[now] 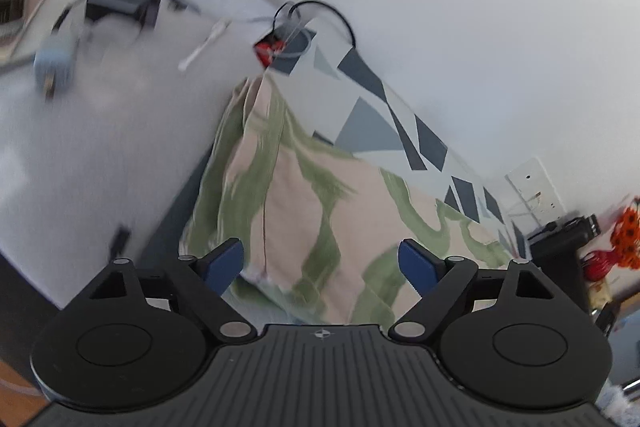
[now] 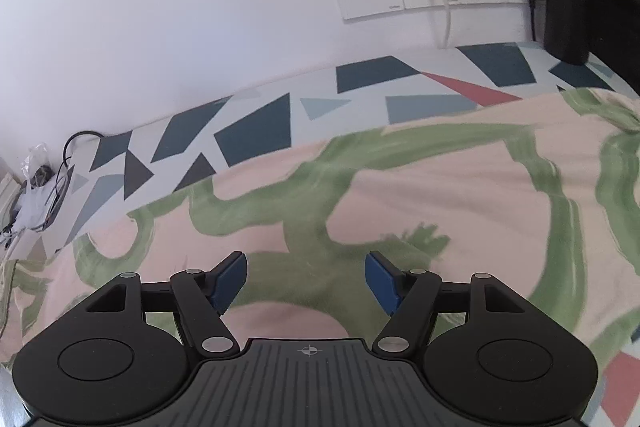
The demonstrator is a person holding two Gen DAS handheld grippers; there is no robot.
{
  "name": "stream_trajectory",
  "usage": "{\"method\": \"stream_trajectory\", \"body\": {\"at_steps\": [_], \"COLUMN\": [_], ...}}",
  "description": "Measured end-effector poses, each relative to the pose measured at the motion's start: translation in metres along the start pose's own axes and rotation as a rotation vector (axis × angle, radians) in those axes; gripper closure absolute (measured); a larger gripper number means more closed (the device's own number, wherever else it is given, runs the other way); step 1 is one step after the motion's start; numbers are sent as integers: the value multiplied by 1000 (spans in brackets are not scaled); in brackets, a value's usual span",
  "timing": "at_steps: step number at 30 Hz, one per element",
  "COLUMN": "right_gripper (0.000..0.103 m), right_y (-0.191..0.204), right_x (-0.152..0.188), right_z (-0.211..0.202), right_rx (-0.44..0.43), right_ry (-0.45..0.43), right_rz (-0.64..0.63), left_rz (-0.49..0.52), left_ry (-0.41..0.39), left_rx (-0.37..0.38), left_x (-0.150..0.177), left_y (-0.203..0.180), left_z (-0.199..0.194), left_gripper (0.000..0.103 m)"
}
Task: Fold clothes
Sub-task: 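Open both grippers and release the shirt onto the bed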
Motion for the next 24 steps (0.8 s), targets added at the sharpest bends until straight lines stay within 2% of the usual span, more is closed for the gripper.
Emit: {"method": "stream_trajectory", "body": {"at_steps": [4,8,11,13,14,15,20,22,24], "right_gripper": [39,38,38,38,38,38,38,38,37], "right_y": [-16,-25,-29,-30,-31,-32,-40,-47,-55], "right_x": [15,23,27,30,31,32,35,34,35], "right_z": [-17,-27,-31,-35,-37,-39,-51,-57,-62], "right_rx": [4,8,11,12,12,12,28,35,47], "right_ry": [5,-5,-2,-4,-6,-8,-20,-36,-42], "right_rz": [78,117,124,128,130,132,142,153,175], "left_rz": [-129,-165,-201,-192,-176,-161,-103,-89,-75], "left_ry": [23,-8,-19,-30,-47,-63,-189,-168,-116], "left_rx": [1,-45,-44,-63,-78,-93,-131,-182,-222], "left_x": [13,6,3,4,5,6,-4,-5,-2], "left_y": [14,24,30,30,28,27,18,28,33], "left_z": [22,32,35,36,34,32,4,7,16], "left_gripper": [28,46,54,65,93,99,100,100,97]}}
Point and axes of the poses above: each gripper's, at about its wrist camera, not at the fingertips, and z roughly the way its jaws point, y to its left, x to its underside, the point moved 6 cm from there along z, roughly the way its jaws point, and after that the axes turned 2 degrees about -x, right-handed, at the moved point
